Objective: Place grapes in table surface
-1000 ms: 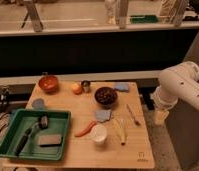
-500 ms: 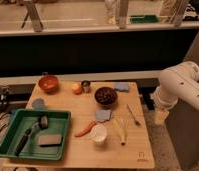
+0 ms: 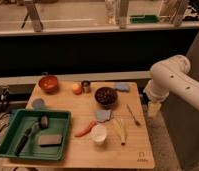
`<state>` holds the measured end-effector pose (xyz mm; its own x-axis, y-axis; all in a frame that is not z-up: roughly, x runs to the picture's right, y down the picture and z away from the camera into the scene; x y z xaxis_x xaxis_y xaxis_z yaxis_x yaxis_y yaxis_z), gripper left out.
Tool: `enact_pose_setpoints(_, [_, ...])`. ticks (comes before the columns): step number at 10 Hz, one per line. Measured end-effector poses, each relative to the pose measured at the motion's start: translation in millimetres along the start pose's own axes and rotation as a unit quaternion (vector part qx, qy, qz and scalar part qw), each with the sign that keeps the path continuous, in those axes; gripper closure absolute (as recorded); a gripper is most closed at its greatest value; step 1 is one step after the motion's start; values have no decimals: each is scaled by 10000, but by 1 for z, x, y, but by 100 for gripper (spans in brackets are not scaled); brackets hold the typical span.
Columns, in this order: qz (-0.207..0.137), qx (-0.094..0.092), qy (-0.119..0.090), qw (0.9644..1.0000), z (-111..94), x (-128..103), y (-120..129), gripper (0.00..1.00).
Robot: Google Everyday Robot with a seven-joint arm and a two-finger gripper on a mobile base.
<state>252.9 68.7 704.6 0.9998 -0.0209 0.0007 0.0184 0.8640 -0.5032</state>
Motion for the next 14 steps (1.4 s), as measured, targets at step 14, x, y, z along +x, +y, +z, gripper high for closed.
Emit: enact_pose_setpoints(14, [-645,268,-257,9972,15,-100,-71,20])
